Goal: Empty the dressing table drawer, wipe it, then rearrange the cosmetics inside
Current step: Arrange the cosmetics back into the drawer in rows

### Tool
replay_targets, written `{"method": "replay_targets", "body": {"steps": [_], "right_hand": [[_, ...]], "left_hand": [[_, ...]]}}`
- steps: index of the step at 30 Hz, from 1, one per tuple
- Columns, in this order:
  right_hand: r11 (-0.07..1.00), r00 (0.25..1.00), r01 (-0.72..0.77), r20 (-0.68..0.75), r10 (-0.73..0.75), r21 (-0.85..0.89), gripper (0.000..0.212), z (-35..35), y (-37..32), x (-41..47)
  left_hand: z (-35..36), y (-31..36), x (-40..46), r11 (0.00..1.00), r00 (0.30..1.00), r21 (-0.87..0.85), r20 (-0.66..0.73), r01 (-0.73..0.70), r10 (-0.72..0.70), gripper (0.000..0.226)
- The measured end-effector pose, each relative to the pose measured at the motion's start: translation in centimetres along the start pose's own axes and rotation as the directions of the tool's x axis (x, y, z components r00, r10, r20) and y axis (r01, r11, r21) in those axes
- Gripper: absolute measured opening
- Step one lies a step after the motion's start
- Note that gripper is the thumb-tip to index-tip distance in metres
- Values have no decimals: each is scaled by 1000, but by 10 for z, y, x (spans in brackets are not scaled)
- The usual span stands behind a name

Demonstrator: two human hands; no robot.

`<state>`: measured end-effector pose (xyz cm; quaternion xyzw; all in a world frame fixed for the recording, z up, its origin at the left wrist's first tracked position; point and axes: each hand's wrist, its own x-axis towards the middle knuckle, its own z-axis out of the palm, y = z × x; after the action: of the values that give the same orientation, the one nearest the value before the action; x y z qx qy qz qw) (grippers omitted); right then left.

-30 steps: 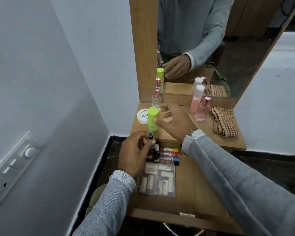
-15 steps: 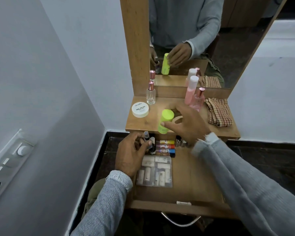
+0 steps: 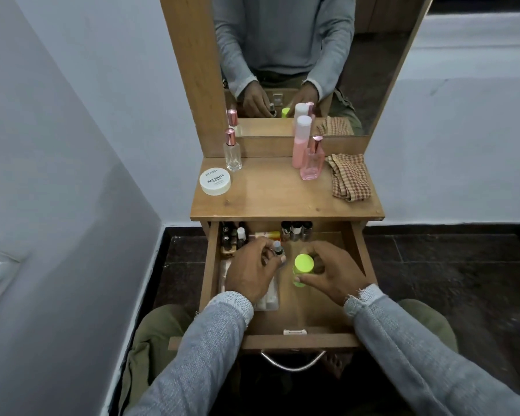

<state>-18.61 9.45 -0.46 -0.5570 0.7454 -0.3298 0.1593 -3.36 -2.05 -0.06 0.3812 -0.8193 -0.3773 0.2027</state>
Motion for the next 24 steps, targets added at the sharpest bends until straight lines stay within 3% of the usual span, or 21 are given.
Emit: {"method": "replay_targets", "body": {"steps": [7, 12, 14, 16, 17, 22, 24], "right_hand": [[1000, 1000, -2, -11, 2, 17, 42, 14, 4, -2], [992, 997, -73, -11, 75, 106, 44, 8, 1, -8], [970, 984, -146, -72, 163, 197, 32, 5, 2, -7], [943, 959, -218, -122, 254, 252, 5, 2, 9, -2], [941, 951, -247, -127, 280, 231, 8, 1, 15, 1], [972, 968, -224, 128, 214, 70, 35, 12, 36, 12], [979, 970, -191, 164, 178, 69, 41, 17, 34, 17]], "left_hand": [[25, -2, 16, 984, 992, 180, 125, -3, -20, 14], [34, -5, 24, 983, 987, 182, 158, 3, -32, 18], [35, -7, 25, 987, 987, 160, 158, -5, -21, 17], [37, -9, 25, 991, 989, 131, 147, -14, -6, 17], [37, -9, 24, 992, 990, 121, 143, -23, 6, 16], [38, -14, 20, 994, 990, 91, 139, -53, 40, 16], [38, -17, 19, 995, 989, 87, 142, -58, 46, 18]]}}
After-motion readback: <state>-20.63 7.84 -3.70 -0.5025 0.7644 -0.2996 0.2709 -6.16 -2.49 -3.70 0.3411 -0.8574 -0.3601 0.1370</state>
